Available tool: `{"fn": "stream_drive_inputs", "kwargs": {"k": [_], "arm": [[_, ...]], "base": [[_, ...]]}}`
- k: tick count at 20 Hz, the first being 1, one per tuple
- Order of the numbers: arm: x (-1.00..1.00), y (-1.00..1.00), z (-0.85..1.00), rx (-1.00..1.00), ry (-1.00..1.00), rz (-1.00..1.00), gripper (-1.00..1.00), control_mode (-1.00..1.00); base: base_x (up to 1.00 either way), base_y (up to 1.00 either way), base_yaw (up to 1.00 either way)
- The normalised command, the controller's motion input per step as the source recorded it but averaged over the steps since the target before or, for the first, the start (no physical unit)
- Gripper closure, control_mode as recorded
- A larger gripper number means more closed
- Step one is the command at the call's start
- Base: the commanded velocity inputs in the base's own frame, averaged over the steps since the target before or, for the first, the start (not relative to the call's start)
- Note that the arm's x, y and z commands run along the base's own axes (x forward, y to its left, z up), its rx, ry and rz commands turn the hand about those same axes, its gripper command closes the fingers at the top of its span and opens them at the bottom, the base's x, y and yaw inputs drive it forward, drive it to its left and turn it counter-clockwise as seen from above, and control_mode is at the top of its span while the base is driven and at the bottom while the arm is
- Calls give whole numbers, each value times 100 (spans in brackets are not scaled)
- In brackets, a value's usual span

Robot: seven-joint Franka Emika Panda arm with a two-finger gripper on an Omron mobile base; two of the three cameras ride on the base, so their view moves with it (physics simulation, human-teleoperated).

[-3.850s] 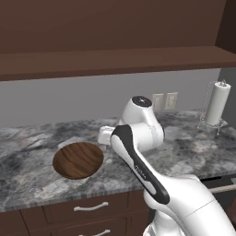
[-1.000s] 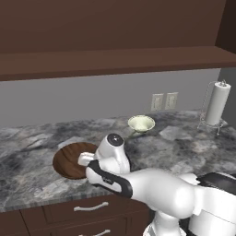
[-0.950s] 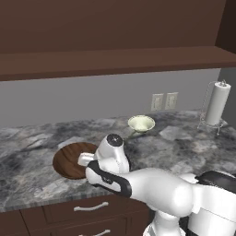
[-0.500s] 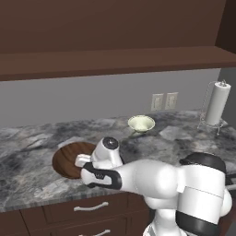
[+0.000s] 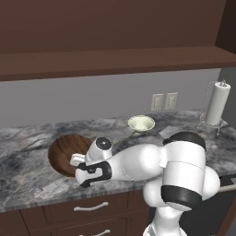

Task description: Pick up the bowls on the counter and stack them on top of one another in the open cabinet. Place the smaller bowl on top of the larger bowl.

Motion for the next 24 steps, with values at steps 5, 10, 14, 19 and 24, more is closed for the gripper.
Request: {"fn": "stream_drive_inputs", "kwargs": {"k": [5, 10, 14, 19, 24], "arm": [[0, 6, 5, 0, -3, -4, 100, -100], [-5, 0, 20, 0, -5, -4, 100, -100], [-16, -6, 30, 3, -3, -7, 100, -100], [-23, -21, 34, 8, 1, -12, 100, -100], [-20, -18, 41, 12, 2, -14, 100, -100]], "base": [[0, 0, 0], [0, 0, 0], [0, 0, 0], [0, 0, 0], [0, 0, 0]]}}
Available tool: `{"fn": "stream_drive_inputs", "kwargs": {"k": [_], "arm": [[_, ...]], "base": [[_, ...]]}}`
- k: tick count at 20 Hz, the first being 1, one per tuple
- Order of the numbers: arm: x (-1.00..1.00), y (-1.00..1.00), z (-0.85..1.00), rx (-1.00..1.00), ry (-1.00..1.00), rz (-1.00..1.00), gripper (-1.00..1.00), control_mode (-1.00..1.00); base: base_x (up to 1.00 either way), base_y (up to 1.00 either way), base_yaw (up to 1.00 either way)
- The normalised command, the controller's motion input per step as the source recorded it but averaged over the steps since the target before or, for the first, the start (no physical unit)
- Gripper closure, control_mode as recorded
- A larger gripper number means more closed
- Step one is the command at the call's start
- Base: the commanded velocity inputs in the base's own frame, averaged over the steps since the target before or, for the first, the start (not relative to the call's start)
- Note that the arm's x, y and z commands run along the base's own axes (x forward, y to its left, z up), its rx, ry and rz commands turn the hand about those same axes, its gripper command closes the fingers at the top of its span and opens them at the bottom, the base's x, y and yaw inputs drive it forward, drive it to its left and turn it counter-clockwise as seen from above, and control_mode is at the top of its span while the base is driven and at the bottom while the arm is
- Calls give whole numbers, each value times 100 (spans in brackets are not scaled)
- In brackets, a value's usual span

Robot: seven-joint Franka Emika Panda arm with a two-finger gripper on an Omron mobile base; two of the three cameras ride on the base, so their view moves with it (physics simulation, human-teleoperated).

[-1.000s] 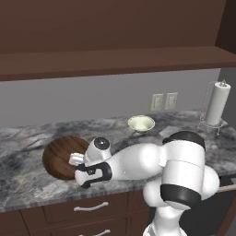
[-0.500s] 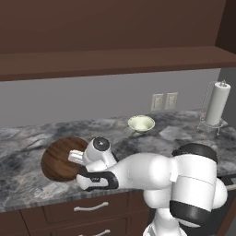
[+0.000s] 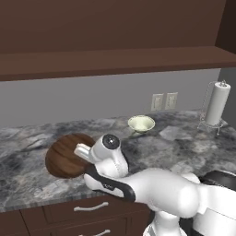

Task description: Pick up the bowls on the counter and stack them on top of one another in the open cabinet. Place the smaller bowl on top of the larger bowl.

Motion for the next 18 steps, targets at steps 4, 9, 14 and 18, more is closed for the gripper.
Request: {"fn": "stream_drive_inputs", "kwargs": {"k": [4, 9, 14, 18], "arm": [[-20, -14, 39, 12, 1, -15, 100, -100], [-29, -17, 46, 13, 0, -11, 100, -100], [-32, -22, 50, 13, 0, -8, 100, -100], [-35, -26, 50, 12, 1, -6, 100, -100]], "base": [[0, 0, 0], [0, 0, 0], [0, 0, 0], [0, 0, 0]]}}
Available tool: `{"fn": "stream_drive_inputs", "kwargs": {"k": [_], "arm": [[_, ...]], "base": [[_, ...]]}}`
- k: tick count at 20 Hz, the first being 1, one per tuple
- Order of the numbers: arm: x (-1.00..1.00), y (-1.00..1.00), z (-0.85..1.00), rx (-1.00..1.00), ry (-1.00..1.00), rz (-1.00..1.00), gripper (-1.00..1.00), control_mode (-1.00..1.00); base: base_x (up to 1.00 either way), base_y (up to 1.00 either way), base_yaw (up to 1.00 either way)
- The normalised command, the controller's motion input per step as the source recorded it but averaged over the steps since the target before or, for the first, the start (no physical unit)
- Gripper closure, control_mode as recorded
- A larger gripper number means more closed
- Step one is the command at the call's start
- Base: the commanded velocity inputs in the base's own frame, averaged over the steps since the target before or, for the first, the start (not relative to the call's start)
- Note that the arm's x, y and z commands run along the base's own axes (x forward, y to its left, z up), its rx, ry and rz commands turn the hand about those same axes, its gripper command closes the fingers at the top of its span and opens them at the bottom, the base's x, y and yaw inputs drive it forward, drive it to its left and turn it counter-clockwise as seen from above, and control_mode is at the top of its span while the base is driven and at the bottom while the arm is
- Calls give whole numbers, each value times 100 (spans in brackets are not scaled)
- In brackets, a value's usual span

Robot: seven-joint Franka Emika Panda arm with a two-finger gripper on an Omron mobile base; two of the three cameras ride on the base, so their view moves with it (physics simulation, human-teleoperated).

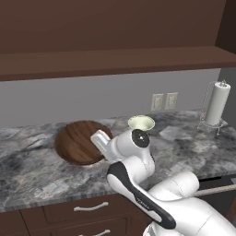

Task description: Pick up the bowls on the counter and stack them on top of one another in the open cabinet. Place the smaller bowl on top of the larger bowl.

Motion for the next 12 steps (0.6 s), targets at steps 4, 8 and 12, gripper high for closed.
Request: {"fn": "stream_drive_inputs", "kwargs": {"k": [4, 8, 12], "arm": [[-42, -30, 42, 9, 2, -2, 100, -100], [-54, -29, 33, 6, 4, 0, 100, -100], [-51, -24, 32, 8, 3, 0, 100, -100]], "base": [[0, 0, 0], [0, 0, 0], [0, 0, 0]]}}
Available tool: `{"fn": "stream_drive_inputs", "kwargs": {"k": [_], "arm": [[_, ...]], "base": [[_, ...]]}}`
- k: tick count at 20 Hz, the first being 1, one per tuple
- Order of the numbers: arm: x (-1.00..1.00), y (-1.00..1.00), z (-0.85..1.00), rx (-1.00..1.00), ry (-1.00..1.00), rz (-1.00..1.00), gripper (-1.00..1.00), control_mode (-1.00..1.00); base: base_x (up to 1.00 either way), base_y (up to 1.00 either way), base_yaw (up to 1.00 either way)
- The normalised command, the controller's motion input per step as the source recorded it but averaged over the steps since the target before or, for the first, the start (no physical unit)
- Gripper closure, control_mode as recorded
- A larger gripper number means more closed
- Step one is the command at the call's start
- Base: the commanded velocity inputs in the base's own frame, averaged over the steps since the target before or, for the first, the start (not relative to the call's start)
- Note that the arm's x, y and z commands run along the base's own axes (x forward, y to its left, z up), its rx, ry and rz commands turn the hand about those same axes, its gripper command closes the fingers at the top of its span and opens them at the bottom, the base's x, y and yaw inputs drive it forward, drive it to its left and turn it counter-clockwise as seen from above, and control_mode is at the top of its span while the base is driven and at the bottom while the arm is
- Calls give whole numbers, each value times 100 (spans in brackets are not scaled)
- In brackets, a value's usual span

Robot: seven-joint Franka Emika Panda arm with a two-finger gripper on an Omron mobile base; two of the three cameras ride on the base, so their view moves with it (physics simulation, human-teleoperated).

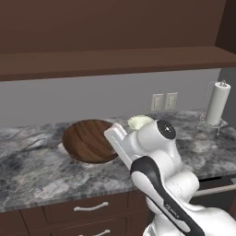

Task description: Pick up the bowls on the counter and stack them on top of one another in the open cabinet. Place the smaller bowl on top of the larger bowl.

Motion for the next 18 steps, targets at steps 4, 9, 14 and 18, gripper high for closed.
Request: {"fn": "stream_drive_inputs", "kwargs": {"k": [4, 9, 14, 18], "arm": [[-49, -23, 33, 7, 2, 0, 100, -100], [-47, -20, 31, 4, 0, 0, 100, -100], [-45, -19, 33, 2, 0, -1, 100, -100], [-48, -25, 30, 1, 0, 0, 100, -100]], "base": [[0, 0, 0], [0, 0, 0], [0, 0, 0], [0, 0, 0]]}}
